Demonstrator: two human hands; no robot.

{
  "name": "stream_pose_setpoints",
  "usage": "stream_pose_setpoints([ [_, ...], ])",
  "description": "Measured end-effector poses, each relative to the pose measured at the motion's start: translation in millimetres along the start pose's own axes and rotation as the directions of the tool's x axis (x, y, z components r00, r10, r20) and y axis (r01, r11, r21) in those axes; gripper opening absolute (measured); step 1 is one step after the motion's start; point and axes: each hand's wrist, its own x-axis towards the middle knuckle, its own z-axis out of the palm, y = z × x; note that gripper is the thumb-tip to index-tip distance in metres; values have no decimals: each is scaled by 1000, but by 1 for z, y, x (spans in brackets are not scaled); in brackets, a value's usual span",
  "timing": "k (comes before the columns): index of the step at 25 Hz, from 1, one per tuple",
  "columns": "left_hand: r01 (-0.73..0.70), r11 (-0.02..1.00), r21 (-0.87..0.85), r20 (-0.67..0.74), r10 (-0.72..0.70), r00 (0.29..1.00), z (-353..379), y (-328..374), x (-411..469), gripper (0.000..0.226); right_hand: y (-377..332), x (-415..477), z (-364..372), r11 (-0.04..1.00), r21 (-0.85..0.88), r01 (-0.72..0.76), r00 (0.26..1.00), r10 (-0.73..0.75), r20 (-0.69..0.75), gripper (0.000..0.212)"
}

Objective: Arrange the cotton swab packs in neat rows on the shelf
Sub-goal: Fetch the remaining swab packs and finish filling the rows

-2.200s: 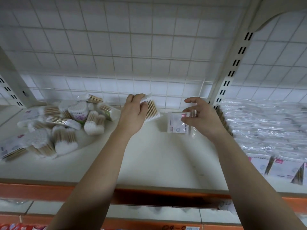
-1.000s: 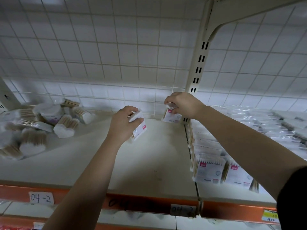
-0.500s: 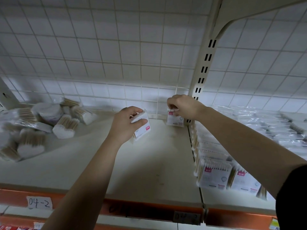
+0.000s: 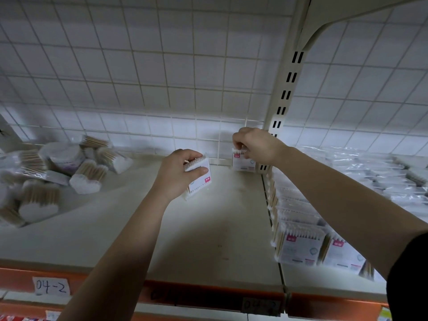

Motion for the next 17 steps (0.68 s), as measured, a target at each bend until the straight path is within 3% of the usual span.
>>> stream_pose_setpoints([
  [2,-6,1000,3,13,6,1000,1,-1,0,28,-1,0,3,999,-35,10,1000,-9,6,34],
  [6,-4,1000,-28,35,5,999,2,-2,-2,26,-1,-2,-3,996,79,-33,999,35,-18,32],
  [13,9,998,-64,61,-6,998,-1,1,-3,23,-3,-6,12,994,-105,-15,998,8,-67,22],
  [17,26,993,-111,41,-22,999,0,9,-3,34,-6,-17,-11,1000,10,-9,994,10,-107,16],
])
